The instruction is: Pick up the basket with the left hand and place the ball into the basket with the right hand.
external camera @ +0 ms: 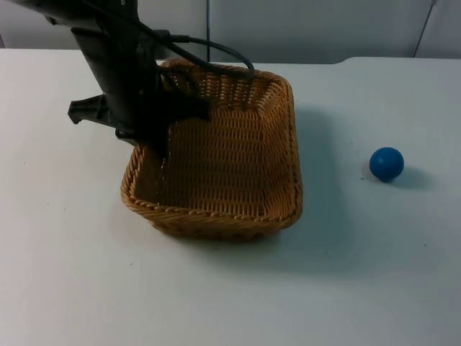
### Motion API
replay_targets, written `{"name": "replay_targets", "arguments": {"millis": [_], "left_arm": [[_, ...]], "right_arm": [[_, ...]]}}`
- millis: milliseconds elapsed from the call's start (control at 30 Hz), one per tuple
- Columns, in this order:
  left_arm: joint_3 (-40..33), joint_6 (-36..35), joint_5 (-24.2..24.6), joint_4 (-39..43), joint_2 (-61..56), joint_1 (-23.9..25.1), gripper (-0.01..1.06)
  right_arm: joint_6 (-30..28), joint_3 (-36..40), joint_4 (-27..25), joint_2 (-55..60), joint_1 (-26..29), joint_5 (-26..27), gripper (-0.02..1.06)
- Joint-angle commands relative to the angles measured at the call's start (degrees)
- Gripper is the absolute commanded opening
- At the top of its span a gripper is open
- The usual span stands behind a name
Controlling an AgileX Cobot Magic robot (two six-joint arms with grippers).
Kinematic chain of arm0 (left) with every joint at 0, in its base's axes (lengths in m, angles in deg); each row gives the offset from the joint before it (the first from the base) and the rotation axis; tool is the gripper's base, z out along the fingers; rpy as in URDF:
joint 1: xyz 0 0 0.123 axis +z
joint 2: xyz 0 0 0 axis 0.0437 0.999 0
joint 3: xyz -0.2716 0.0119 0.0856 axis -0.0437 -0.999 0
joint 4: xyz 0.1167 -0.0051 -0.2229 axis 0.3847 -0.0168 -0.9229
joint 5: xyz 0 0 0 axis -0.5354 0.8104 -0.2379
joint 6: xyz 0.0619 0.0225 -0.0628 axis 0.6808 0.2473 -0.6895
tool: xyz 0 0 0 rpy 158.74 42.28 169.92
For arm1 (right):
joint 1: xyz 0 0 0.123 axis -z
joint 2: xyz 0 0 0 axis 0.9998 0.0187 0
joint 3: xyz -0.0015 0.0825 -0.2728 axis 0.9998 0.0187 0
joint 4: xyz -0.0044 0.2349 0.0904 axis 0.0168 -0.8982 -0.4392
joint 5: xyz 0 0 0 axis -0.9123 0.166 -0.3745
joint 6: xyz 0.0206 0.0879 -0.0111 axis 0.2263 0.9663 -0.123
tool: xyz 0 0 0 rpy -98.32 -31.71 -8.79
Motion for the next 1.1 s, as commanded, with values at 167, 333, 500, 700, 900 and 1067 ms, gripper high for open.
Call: {"name": "replay_targets", "arguments": {"millis": [167,333,500,700,900,1067], "left_arm": [[0.0,0.1,2.6,-0.7,-0.3,-0.4,0.0],[0.0,0.1,2.9,-4.1,-2.2,-0.4,0.0],[0.0,0.6,2.8,-7.4,-5.4,-0.4,0.0],[0.0,3.6,4.8,-12.8,-9.4,1.0,0.0],[0.0,8.6,8.2,-21.7,-12.3,3.9,0.0],[0.0,12.5,10.2,-29.1,-14.3,6.7,0.0]], "right_arm": [[-0.1,0.3,0.3,-0.2,-0.1,0.3,0.95],[-0.1,0.3,0.3,-0.2,-0.1,0.3,0.95],[-0.1,0.3,0.3,-0.2,-0.1,0.3,0.95],[-0.1,0.3,0.3,-0.2,-0.1,0.3,0.95],[-0.1,0.3,0.3,-0.2,-0.1,0.3,0.95],[-0.1,0.3,0.3,-0.2,-0.1,0.3,0.95]]}}
